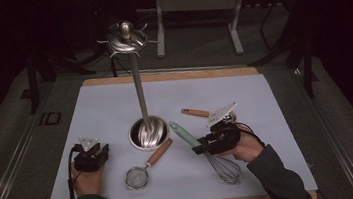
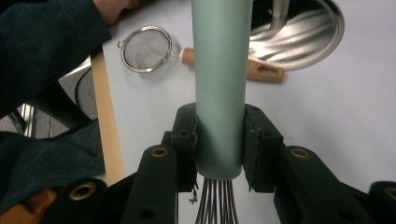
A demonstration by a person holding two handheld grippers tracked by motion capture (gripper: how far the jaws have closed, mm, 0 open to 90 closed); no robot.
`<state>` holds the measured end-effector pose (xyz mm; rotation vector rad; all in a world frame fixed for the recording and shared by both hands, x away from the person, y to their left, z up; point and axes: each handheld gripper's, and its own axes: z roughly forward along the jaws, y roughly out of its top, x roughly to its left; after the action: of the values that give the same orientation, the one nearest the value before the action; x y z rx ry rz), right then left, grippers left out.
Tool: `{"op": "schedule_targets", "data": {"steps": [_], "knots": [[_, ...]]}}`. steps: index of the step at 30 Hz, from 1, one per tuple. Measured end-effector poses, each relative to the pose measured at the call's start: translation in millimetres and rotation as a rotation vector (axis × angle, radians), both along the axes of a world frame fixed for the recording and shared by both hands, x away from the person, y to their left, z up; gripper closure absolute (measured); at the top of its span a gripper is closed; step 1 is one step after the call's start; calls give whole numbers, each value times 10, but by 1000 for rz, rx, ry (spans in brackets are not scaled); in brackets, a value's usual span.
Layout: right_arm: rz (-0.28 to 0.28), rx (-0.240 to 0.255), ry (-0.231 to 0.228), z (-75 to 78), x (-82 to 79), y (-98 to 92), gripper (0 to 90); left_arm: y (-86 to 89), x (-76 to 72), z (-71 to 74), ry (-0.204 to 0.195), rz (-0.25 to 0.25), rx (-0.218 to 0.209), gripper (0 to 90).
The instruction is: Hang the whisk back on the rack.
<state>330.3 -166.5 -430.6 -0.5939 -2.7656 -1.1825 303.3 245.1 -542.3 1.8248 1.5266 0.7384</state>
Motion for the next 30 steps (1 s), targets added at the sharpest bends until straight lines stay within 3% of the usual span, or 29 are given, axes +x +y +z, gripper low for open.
{"op": "schedule_targets", "data": {"steps": [6,11,30], "knots": [[18,59,-22,95,-13,14,692,-1,0,0,1,-1,2,657],[49,73,-61,163,-42,60,693,-4,1,0,2,-2,5,658],[47,194,-160,425,-57,187,693,-5,3,-1,4,-7,8,658]]}}
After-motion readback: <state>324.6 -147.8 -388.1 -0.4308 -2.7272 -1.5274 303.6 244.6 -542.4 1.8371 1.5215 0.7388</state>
